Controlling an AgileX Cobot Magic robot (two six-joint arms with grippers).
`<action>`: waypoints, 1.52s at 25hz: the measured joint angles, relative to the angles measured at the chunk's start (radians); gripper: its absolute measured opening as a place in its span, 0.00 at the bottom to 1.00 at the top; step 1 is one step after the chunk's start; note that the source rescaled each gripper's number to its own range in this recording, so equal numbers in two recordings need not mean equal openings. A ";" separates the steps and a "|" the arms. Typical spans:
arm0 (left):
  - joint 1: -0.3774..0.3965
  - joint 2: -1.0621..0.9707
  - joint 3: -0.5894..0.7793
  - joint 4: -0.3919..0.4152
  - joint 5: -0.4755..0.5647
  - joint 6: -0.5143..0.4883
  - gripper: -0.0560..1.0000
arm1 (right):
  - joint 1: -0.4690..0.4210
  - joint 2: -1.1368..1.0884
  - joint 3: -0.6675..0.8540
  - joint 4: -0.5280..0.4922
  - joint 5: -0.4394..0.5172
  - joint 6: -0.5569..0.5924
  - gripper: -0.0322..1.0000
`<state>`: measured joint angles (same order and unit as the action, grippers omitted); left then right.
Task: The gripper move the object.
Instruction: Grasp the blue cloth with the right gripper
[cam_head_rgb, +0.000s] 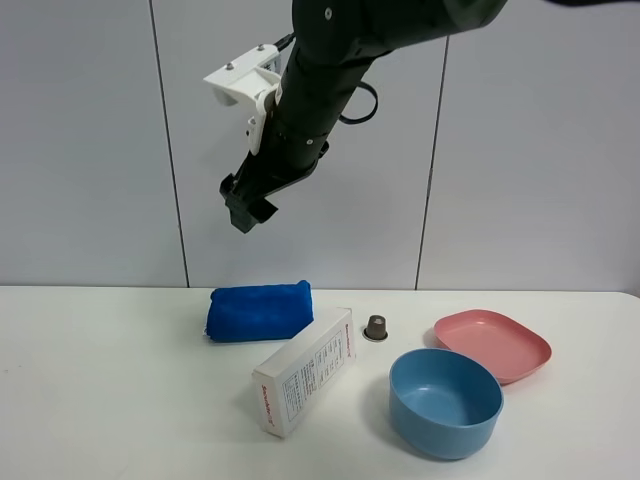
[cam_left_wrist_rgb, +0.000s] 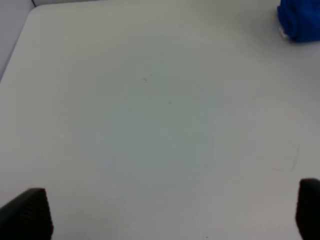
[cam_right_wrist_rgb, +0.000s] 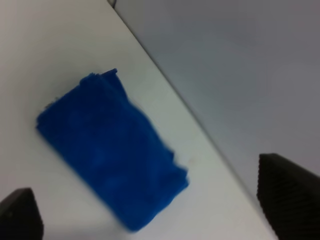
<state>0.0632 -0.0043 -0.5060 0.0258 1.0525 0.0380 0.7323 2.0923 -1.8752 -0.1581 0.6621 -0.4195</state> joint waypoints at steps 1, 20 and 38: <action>0.000 0.000 0.000 0.000 0.000 0.000 1.00 | 0.000 0.017 -0.002 -0.003 -0.021 -0.026 1.00; 0.000 0.000 0.000 -0.001 0.000 0.000 1.00 | -0.025 0.255 -0.002 -0.041 -0.246 -0.106 0.90; 0.000 0.000 0.000 -0.001 0.000 0.000 1.00 | -0.037 0.358 -0.002 -0.066 -0.313 -0.106 0.90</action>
<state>0.0632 -0.0043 -0.5060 0.0247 1.0525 0.0380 0.6948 2.4502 -1.8776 -0.2238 0.3490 -0.5253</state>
